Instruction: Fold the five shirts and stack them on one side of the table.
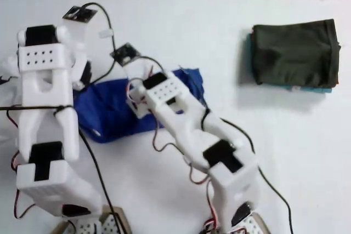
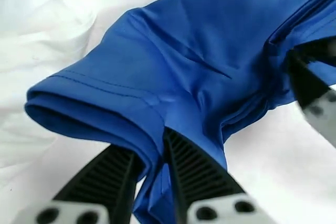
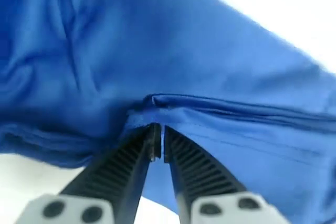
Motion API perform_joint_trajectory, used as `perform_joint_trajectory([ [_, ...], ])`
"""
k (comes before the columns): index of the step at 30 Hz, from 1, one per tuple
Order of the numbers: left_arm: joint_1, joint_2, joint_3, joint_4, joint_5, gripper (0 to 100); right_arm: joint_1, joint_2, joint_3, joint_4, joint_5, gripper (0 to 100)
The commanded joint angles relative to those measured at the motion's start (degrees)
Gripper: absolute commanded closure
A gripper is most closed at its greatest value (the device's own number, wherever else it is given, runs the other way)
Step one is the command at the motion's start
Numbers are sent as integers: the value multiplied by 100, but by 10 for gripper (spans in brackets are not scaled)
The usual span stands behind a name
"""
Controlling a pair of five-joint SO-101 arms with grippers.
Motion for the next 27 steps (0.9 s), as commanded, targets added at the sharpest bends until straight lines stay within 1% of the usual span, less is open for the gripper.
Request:
perform_joint_trajectory([
  [1,-44,-316,-22,53,44,976,268,-1165,-343,295,0,978],
  [4,-18,-316,-57,62,62,976,708,-1815,-316,541,0,978],
  [7,211,-343,-66,70,62,976,1323,-2316,-308,1007,0,978],
  [10,721,-352,-75,70,70,976,2079,-2651,-176,1604,0,979],
  [13,1354,-325,-154,35,220,976,2809,-2897,422,1763,88,979],
  [15,1697,-308,-303,26,484,976,3196,-3108,1064,1675,536,979],
  [17,2075,-299,-497,18,554,976,3503,-3433,1802,1534,932,979],
  [19,2462,-299,-637,-70,554,976,3802,-3908,2629,1358,1160,979],
  [23,2971,-290,-690,-527,580,976,4505,-5051,4448,734,1284,979],
  [27,3262,9,-760,-870,615,976,5534,-5991,6171,-189,1248,979],
])
